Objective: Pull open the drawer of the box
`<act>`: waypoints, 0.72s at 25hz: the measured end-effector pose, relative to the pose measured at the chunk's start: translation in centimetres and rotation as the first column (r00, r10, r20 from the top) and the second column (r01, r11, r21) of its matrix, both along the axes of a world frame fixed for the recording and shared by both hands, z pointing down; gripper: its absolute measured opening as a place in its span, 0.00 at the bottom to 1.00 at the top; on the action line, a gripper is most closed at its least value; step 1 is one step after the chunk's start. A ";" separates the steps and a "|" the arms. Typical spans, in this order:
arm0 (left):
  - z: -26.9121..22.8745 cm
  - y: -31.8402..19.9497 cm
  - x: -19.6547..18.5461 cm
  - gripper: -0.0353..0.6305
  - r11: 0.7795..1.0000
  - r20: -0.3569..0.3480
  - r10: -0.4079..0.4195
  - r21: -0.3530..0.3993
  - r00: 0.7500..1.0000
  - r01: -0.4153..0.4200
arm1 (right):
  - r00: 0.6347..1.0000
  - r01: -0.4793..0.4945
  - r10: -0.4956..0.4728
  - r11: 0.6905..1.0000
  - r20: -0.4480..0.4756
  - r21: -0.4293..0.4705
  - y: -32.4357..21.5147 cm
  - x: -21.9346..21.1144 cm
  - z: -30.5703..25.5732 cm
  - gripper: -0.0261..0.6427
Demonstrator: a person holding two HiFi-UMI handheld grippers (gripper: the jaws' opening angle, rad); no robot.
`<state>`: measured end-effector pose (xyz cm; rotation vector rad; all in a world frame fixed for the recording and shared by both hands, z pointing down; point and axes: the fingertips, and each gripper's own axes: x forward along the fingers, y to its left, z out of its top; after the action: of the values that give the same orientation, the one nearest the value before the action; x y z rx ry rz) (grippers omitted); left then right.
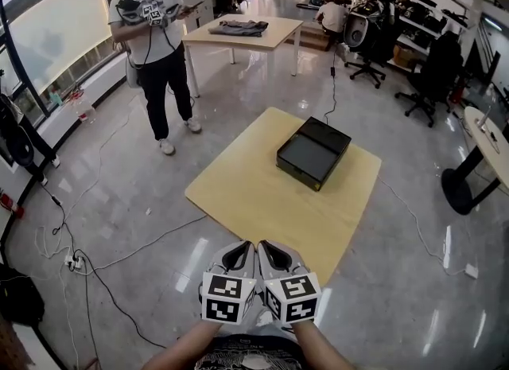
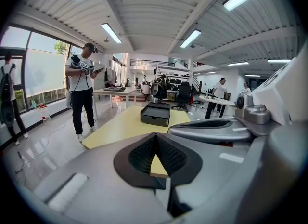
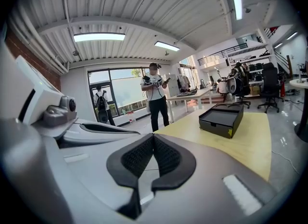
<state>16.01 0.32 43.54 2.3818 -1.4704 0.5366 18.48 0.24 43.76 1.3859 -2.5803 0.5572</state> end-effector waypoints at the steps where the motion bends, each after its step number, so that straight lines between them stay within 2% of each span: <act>1: -0.2 -0.5 0.6 0.08 1.000 0.004 0.001 0.004 1.000 -0.001 | 1.000 0.001 -0.001 1.000 0.000 0.001 -0.5 0.6 -0.2 0.05; 7: -0.3 -3.5 3.7 0.08 1.000 0.004 0.002 0.014 1.000 -0.002 | 1.000 0.001 -0.001 1.000 -0.005 0.005 -3.5 3.7 -0.2 0.05; 11: 0.2 -7.3 2.1 0.08 1.000 -0.006 0.001 0.003 1.000 -0.001 | 1.000 0.002 -0.002 1.000 -0.018 -0.003 -7.2 2.1 0.2 0.05; 18: 3.8 -16.9 0.7 0.08 0.999 -0.024 0.045 -0.016 0.999 -0.046 | 0.998 -0.034 0.033 0.999 -0.056 -0.024 -16.5 0.7 3.8 0.05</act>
<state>16.67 -16.54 47.38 2.4060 -1.3997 0.5278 19.17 -16.26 47.61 1.4183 -2.5027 0.5455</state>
